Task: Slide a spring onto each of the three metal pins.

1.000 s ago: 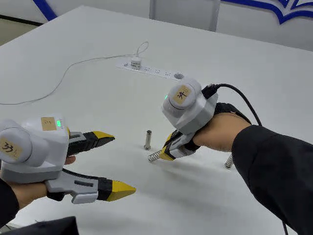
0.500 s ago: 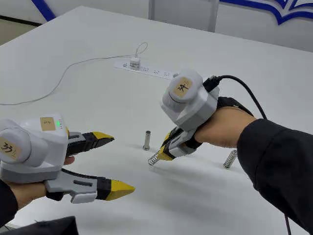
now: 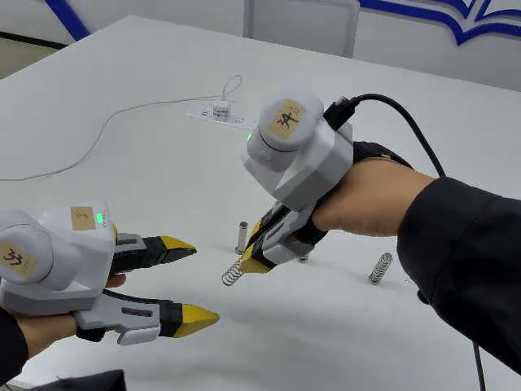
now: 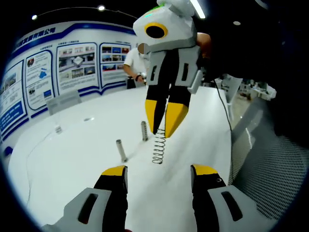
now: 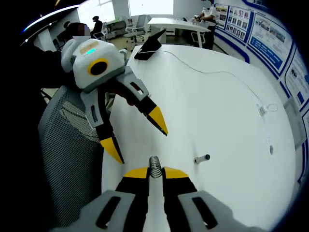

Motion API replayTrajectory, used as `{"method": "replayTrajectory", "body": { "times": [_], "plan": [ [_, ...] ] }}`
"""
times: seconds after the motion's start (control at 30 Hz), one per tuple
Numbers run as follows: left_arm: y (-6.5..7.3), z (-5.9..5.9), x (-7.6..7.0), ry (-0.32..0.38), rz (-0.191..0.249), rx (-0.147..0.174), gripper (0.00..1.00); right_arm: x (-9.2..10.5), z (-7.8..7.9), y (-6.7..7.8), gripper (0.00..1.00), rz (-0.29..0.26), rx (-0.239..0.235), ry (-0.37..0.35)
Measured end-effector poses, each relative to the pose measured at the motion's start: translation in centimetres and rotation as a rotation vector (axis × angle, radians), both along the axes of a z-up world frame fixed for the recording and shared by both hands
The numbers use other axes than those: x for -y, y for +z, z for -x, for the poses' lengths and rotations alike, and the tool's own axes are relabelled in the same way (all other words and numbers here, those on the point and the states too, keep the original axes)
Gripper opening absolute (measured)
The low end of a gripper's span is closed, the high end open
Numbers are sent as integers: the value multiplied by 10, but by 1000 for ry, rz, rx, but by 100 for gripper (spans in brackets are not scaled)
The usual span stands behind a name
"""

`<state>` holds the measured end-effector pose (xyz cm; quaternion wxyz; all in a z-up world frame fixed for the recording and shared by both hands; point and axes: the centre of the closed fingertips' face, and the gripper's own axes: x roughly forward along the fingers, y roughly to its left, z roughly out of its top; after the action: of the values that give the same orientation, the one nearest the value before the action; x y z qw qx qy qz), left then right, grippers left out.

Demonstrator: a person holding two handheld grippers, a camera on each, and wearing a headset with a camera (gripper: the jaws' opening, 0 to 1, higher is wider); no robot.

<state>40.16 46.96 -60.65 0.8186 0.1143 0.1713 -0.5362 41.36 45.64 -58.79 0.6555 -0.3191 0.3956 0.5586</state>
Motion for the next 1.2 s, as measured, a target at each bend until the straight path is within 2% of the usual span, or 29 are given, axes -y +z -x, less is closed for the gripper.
{"method": "replayTrajectory", "body": {
  "times": [0.2, 0.5, 0.73, 1.2],
  "plan": [
    [0, 2, 2, -24, -3, 15, 45, -7, 7, 4, 11, 4, 1, 29],
    [2, 5, 4, -55, -1, 50, 24, -16, 13, 7, 11, 4, 3, 54],
    [1, 5, 4, -62, -5, 55, 13, -19, 18, 10, 11, -6, 7, 61],
    [1, 5, 3, -53, -1, 35, 11, -31, 19, 14, 11, -64, 45, 72]
  ]
}}
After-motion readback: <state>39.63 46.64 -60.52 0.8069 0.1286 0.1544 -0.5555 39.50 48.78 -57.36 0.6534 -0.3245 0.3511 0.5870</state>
